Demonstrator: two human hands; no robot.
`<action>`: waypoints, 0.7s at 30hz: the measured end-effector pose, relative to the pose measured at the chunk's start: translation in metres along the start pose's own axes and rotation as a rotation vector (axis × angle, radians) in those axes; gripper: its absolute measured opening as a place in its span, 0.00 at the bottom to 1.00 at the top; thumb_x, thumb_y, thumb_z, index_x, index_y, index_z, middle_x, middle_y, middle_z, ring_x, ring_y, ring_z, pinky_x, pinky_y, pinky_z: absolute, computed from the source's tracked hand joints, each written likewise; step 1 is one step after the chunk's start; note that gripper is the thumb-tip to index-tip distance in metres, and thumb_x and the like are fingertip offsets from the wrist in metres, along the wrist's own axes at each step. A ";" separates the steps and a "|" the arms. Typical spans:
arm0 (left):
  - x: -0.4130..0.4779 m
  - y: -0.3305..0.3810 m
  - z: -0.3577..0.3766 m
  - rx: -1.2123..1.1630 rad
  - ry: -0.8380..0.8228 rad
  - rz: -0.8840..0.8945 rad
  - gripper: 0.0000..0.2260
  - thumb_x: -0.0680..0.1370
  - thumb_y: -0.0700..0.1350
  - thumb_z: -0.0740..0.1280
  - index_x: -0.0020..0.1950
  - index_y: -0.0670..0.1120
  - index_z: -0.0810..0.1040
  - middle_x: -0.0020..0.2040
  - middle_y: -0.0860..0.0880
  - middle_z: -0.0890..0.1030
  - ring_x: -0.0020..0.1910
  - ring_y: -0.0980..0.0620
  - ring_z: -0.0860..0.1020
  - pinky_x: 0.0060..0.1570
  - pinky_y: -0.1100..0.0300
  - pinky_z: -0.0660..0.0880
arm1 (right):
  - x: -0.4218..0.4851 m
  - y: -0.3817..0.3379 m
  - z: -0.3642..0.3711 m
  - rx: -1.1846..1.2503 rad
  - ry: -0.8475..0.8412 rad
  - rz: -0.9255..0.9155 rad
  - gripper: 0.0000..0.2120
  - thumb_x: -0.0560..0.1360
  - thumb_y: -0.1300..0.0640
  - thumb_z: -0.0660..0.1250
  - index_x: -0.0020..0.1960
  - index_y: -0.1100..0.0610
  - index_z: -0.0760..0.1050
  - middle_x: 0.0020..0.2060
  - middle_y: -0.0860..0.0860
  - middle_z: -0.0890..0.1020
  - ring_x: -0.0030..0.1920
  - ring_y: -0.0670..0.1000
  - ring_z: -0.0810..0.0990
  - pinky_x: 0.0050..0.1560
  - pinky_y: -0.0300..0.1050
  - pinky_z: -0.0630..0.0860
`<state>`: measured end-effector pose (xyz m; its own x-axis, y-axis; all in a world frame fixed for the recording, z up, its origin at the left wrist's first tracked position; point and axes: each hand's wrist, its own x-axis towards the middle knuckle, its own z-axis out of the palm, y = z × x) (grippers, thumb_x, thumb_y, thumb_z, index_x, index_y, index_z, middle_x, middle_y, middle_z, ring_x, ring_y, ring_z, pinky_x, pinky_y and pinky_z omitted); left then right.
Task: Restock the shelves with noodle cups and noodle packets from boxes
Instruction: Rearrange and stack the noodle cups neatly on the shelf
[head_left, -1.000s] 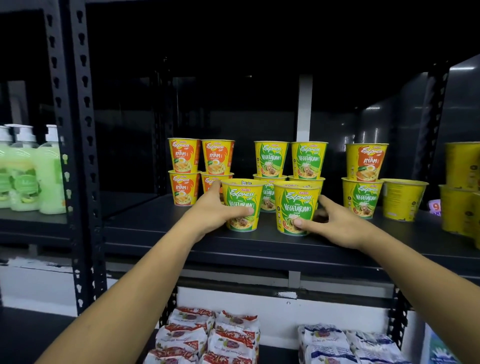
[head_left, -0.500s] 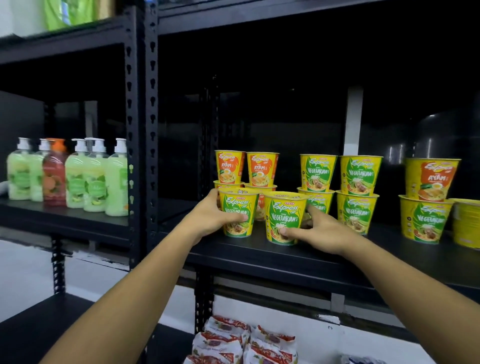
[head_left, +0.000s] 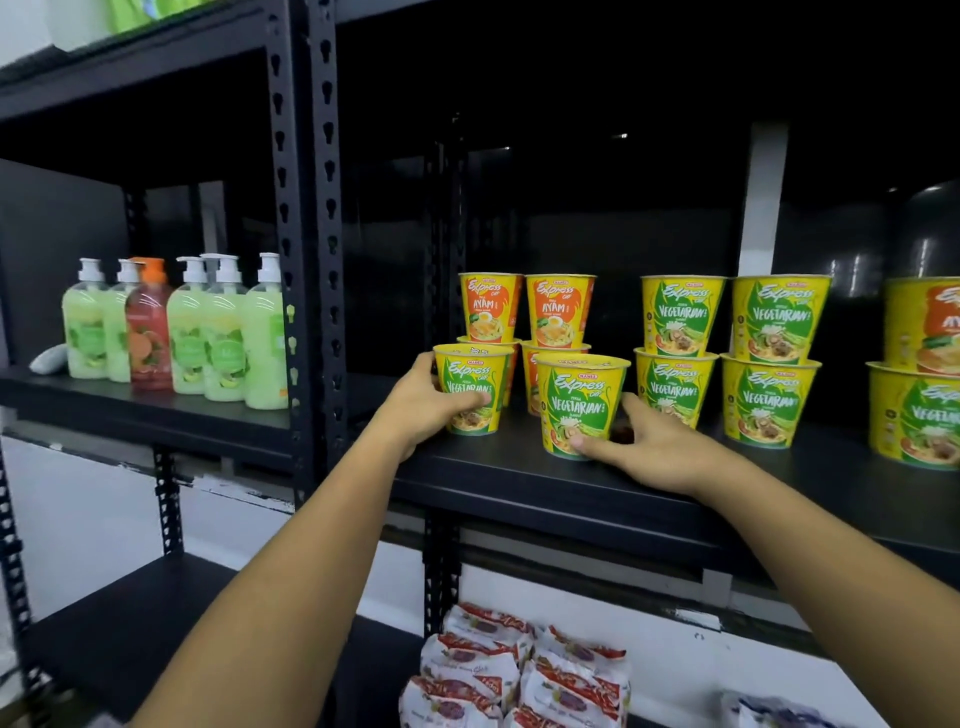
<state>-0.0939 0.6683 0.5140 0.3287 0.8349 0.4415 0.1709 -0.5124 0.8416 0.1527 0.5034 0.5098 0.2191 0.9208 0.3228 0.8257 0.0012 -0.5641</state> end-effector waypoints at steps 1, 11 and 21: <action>0.000 -0.001 0.000 0.002 0.013 0.000 0.32 0.70 0.51 0.82 0.69 0.53 0.70 0.55 0.55 0.81 0.54 0.57 0.81 0.49 0.60 0.76 | 0.000 0.000 0.000 0.008 -0.004 -0.001 0.37 0.71 0.31 0.71 0.73 0.48 0.66 0.68 0.47 0.77 0.65 0.50 0.76 0.63 0.48 0.71; 0.005 -0.006 0.005 0.030 0.085 -0.014 0.31 0.71 0.49 0.81 0.69 0.50 0.71 0.51 0.58 0.80 0.49 0.62 0.79 0.41 0.66 0.73 | -0.002 0.000 -0.001 -0.026 -0.013 0.002 0.37 0.73 0.30 0.68 0.75 0.47 0.66 0.71 0.47 0.75 0.70 0.51 0.74 0.68 0.51 0.70; 0.007 -0.007 0.006 0.048 0.103 -0.019 0.26 0.73 0.50 0.80 0.66 0.51 0.72 0.50 0.58 0.79 0.48 0.61 0.79 0.40 0.65 0.73 | -0.003 -0.001 -0.002 -0.019 -0.020 -0.002 0.36 0.74 0.31 0.68 0.75 0.47 0.65 0.72 0.47 0.75 0.70 0.51 0.74 0.69 0.51 0.70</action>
<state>-0.0872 0.6762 0.5093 0.2279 0.8597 0.4571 0.2210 -0.5029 0.8356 0.1526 0.4999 0.5109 0.2075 0.9284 0.3083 0.8357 -0.0044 -0.5491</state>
